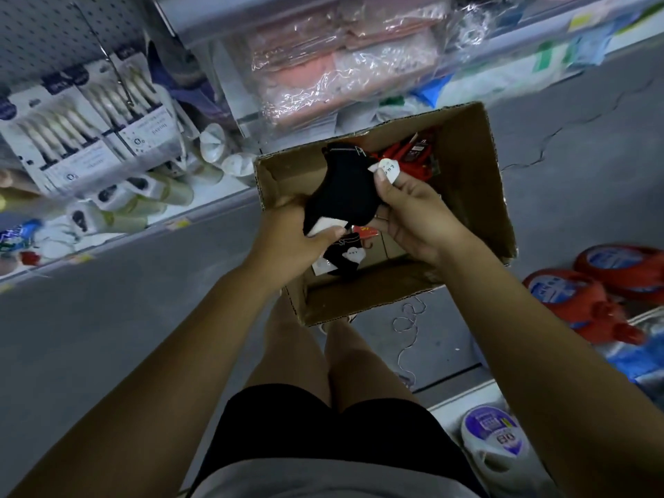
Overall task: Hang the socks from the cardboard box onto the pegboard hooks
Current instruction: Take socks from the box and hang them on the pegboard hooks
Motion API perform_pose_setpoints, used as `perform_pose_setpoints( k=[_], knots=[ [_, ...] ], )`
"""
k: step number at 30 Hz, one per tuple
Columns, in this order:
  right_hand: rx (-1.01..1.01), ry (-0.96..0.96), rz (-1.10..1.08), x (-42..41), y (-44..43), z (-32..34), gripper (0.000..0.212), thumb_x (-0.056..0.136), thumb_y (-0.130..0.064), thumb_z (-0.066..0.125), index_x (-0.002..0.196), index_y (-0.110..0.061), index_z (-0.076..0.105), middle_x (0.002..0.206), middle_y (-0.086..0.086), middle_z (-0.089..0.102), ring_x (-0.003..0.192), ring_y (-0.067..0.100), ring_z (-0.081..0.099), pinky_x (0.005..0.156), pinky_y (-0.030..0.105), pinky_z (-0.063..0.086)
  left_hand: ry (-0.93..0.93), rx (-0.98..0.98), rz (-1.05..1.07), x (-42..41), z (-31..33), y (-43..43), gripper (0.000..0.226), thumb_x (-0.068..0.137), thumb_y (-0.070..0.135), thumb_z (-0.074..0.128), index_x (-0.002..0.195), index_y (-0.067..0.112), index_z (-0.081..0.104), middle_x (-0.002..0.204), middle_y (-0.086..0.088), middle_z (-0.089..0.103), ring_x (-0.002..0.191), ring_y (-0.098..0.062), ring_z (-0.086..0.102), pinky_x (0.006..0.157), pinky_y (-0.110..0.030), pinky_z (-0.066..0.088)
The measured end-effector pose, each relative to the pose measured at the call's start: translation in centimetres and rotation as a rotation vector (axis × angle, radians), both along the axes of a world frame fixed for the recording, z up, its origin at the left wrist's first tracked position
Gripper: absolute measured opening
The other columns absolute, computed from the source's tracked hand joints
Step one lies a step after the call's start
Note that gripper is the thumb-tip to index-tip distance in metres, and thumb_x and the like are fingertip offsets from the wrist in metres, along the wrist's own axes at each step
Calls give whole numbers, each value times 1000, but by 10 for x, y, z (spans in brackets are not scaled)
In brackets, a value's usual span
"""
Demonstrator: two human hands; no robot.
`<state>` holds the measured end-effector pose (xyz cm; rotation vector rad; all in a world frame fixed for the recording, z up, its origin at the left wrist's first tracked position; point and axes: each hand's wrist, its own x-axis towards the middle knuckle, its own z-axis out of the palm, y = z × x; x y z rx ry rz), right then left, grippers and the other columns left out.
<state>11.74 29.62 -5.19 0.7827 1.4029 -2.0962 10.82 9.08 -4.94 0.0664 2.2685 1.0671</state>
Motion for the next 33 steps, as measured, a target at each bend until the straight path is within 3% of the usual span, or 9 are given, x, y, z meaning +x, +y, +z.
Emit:
perform_pose_setpoints(
  k=[6,10,13,16,19,23,25,28,33],
  knots=[
    [403,-115,334,-5,10,-53,37,93,-38,68,120,-13,65,123,4,69,112,20,68,96,39,56,-140,71,221,-12,3,-20,21,92,21,74,100,2,69,84,-12,75,64,-14,75,50,-29,57],
    [529,-364,603,7,9,-94,48,85,-40,77,122,-10,66,111,4,71,100,18,65,85,34,53,-259,112,286,-9,-1,-37,17,91,20,76,103,9,71,86,-11,77,70,-27,77,65,-58,62],
    [563,-550,616,16,4,-120,43,85,-38,77,108,-9,56,109,1,63,99,19,57,86,33,45,-289,186,355,-8,0,-37,7,91,17,75,96,14,72,80,-9,78,68,-29,77,66,-60,61],
    [492,-693,461,25,-4,-156,63,80,-34,82,128,-4,56,128,11,64,96,25,63,83,41,53,-290,202,370,-9,0,-34,4,91,17,76,94,18,72,80,-6,78,67,-28,77,67,-62,60],
    [470,-677,435,40,1,-205,52,87,-31,76,129,-8,56,129,17,63,106,31,66,94,45,55,-306,214,378,-10,-3,-34,7,92,18,75,98,17,73,83,-9,78,70,-30,77,70,-67,58],
    [370,-586,170,32,-10,-149,38,90,-12,72,126,-7,62,133,19,61,91,22,65,79,34,58,-298,237,393,-8,1,-36,8,95,17,71,103,18,71,94,-12,78,74,-27,78,73,-56,63],
    [367,-548,99,28,-9,-119,22,95,-15,68,114,-6,65,114,18,67,85,20,64,74,30,60,-271,246,417,-3,7,-38,12,99,19,66,110,18,70,101,-10,77,77,-23,78,72,-47,64],
    [297,-434,-71,28,-4,-64,16,95,-12,67,107,-2,65,98,15,68,74,16,64,85,35,60,-265,259,439,7,20,-39,16,103,23,59,114,16,68,93,-9,79,82,-27,78,78,-50,62],
    [210,-254,-140,54,10,29,32,98,-15,64,126,-2,57,116,16,66,96,20,67,85,28,60,-231,383,510,30,54,-36,27,107,23,51,128,11,63,105,-9,78,93,-28,77,83,-43,62]
  ],
)
